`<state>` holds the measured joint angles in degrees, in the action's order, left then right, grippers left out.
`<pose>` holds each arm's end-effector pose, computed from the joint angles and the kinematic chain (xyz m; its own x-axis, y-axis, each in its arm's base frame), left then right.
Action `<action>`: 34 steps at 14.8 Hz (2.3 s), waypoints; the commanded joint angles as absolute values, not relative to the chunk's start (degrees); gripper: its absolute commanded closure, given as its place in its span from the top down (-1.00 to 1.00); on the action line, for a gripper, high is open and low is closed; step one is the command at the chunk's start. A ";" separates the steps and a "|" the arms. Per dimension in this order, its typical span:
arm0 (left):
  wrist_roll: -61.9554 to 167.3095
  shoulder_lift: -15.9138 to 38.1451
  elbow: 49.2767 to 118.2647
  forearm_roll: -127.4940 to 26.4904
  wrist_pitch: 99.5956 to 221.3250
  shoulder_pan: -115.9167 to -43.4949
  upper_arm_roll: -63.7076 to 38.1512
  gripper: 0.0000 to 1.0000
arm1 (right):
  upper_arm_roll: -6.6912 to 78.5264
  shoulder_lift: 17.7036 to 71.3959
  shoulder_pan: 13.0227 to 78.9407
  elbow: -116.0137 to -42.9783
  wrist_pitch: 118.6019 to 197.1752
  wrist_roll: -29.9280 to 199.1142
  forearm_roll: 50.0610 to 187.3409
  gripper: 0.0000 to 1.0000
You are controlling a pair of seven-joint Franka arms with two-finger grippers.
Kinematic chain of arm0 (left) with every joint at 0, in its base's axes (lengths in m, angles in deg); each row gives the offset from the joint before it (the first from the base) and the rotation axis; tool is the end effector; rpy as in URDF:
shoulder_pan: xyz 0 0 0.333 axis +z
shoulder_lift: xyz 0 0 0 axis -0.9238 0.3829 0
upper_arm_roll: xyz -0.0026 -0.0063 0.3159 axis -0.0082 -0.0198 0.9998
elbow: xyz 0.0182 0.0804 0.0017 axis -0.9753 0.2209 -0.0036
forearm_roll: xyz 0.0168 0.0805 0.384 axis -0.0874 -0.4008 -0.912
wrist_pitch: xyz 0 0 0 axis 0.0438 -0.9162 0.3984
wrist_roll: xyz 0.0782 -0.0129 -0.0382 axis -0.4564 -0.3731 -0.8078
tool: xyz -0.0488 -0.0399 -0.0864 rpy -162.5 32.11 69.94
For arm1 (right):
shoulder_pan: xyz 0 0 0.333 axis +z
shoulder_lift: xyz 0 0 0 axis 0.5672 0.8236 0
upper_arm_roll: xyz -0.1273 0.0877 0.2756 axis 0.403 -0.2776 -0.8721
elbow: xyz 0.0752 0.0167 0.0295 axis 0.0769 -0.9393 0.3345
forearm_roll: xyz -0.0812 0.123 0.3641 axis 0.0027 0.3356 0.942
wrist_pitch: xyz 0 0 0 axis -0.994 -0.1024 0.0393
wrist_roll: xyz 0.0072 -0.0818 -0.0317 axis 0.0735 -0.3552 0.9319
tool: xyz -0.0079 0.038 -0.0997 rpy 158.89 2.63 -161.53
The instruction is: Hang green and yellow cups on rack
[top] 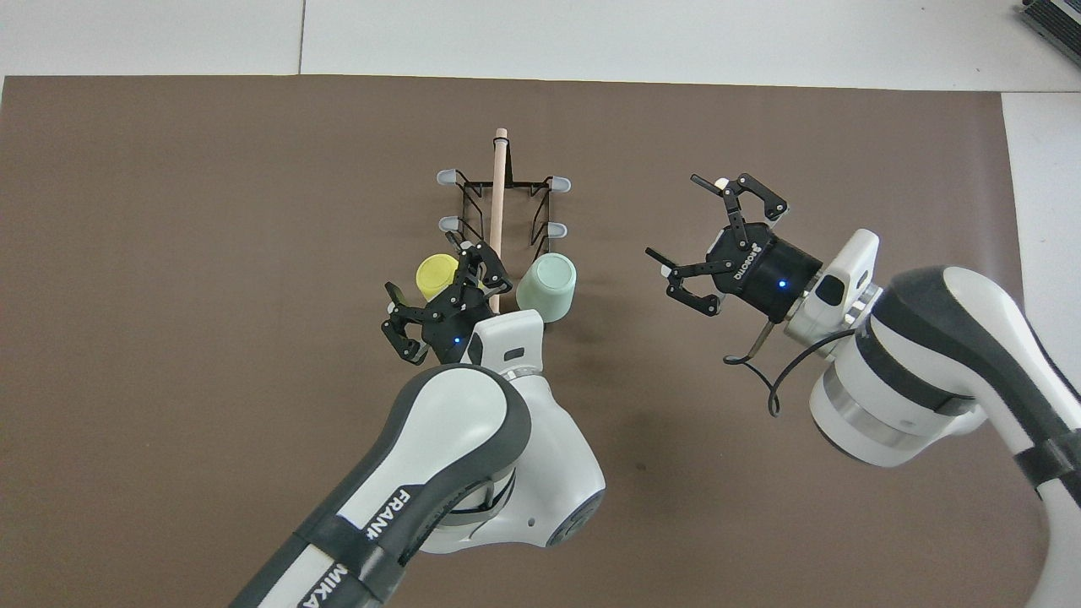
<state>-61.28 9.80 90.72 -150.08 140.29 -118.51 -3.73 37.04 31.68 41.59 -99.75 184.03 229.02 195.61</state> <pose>0.4507 -0.3812 0.3989 0.2833 0.3998 0.8717 0.5516 -0.8115 0.1929 0.5518 0.1215 0.4025 -0.1624 0.5134 0.8426 0.7794 -0.4570 0.4286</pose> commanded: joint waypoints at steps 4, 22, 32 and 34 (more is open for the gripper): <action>-34.40 5.72 86.90 -135.16 150.64 -109.44 -3.42 1.00 | 36.79 29.65 34.04 -97.31 184.96 210.93 160.77 1.00; 47.08 3.78 85.84 -85.41 159.20 -81.04 -3.42 1.00 | 36.44 29.74 27.43 -93.71 179.97 122.79 82.50 1.00; 73.13 3.08 78.47 -72.56 138.29 -71.09 -2.72 1.00 | 44.31 30.88 35.75 -77.63 149.31 95.86 81.43 1.00; 73.22 2.47 76.45 -73.26 133.72 -71.97 -3.50 1.00 | 49.08 30.53 38.77 -74.46 142.98 91.82 81.52 1.00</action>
